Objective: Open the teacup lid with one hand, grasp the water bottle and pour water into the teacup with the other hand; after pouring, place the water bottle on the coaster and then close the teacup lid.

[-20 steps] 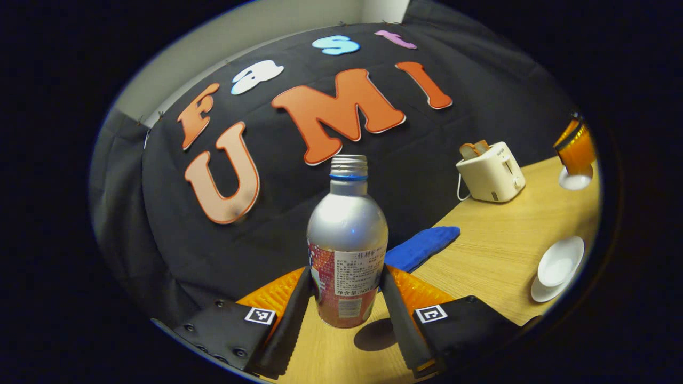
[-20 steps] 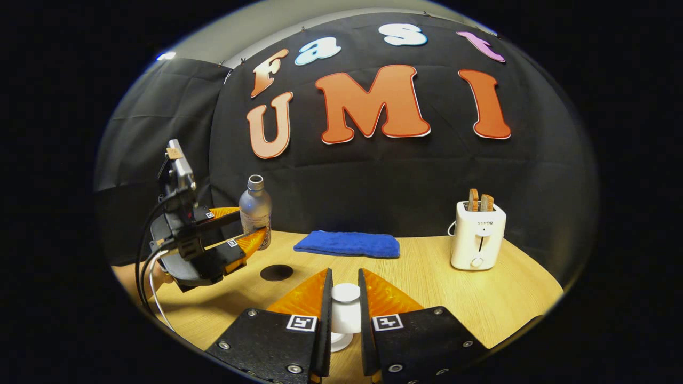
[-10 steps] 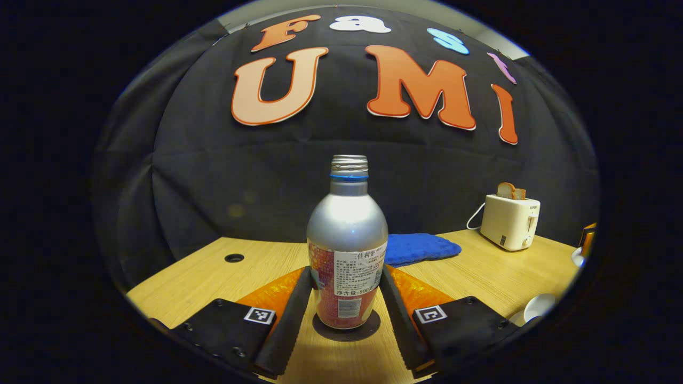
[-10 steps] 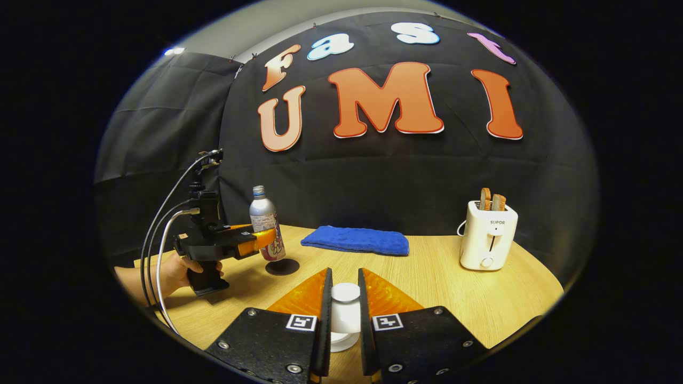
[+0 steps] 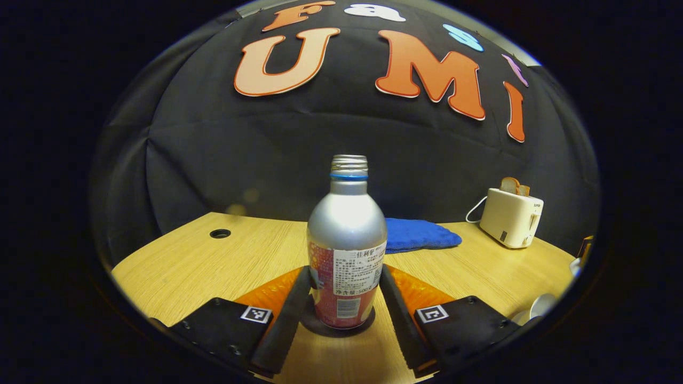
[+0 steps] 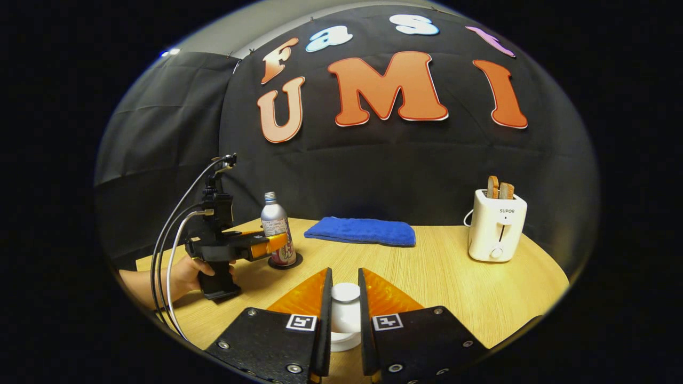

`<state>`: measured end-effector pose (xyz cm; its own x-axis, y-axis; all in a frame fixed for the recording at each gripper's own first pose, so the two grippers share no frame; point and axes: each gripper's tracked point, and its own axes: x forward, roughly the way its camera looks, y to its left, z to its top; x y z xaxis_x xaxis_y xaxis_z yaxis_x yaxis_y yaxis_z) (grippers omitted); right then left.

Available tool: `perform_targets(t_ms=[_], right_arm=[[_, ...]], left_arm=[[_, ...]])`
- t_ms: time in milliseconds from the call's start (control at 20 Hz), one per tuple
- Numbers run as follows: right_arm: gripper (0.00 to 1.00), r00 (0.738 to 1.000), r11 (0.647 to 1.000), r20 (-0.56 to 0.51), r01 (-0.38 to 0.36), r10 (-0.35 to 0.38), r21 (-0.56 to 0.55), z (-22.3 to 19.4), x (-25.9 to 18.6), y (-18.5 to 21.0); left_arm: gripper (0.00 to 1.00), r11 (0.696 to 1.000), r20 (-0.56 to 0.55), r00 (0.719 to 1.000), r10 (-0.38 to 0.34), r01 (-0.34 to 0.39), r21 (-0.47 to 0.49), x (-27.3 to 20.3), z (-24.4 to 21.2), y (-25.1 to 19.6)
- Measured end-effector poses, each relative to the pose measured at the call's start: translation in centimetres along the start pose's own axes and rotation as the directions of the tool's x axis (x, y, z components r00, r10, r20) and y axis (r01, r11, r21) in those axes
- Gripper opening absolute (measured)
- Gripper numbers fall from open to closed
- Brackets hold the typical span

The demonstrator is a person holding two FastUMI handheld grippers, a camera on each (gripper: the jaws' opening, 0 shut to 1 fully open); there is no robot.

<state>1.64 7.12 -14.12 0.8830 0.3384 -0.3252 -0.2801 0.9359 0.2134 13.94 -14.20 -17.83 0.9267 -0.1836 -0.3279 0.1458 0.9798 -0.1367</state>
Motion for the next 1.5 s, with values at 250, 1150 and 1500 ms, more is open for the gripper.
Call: perform_targets(t_ms=[250, 1150, 1500], right_arm=[[0.24, 1.000, 1.000, -0.012, -0.021, 0.021, 0.002, -0.9, 0.5, 1.1], [0.24, 0.998, 0.998, -0.058, -0.007, 0.003, -0.066, -6.3, 3.0, 2.0], [0.37, 1.000, 0.991, -0.012, 0.002, -0.004, -0.135, -5.8, 2.4, 2.1]], left_arm=[[0.91, 1.000, -0.019, 1.000, -0.009, 0.008, -0.009, -1.0, -0.1, 0.1], [0.97, 0.997, 0.149, 0.989, -0.017, 0.006, 0.077, -6.7, 4.2, -0.3], [0.98, 0.998, 0.175, 0.984, -0.040, 0.029, 0.063, -9.0, 5.1, -2.0]])
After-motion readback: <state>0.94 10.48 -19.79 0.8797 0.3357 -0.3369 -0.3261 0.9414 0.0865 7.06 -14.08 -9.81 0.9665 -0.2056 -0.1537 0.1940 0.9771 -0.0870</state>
